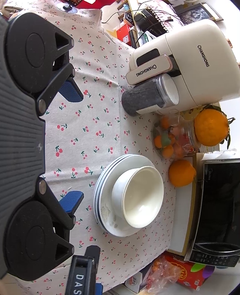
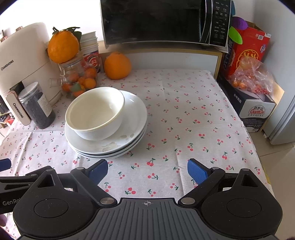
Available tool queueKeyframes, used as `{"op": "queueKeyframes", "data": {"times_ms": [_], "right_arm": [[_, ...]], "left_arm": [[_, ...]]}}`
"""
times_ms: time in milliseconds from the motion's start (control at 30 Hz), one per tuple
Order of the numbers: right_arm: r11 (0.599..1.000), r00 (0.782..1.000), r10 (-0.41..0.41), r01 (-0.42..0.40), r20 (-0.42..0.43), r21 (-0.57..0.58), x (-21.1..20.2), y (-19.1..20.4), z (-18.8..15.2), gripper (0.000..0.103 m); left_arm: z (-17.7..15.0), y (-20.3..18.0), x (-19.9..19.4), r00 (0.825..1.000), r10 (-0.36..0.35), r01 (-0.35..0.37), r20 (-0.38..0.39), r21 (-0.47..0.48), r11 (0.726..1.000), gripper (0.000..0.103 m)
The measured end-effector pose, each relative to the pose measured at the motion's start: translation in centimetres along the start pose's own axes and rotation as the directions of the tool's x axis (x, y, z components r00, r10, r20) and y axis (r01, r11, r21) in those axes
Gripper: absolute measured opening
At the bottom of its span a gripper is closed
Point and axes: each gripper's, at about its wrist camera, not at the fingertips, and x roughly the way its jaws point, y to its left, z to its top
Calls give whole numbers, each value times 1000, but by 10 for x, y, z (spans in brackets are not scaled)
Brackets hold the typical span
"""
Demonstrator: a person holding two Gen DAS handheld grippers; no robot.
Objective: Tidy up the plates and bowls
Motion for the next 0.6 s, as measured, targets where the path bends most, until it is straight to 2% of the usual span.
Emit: {"op": "queueKeyframes", "data": {"times_ms": [200, 400, 600], "right_arm": [[995, 997, -76, 77, -16, 68, 17, -16, -1, 99], [974, 993, -66, 85, -94, 212, 34, -44, 0, 99], [968, 989, -98, 121, -109, 219, 42, -50, -3, 99]], "left_arm": [[-2, -1, 2, 1000, -16, 16, -14, 6, 1000, 103], [1, -1, 3, 1000, -19, 19, -21, 2, 1000, 103], [0, 0, 3, 999, -20, 19, -31, -5, 1000, 103]]}}
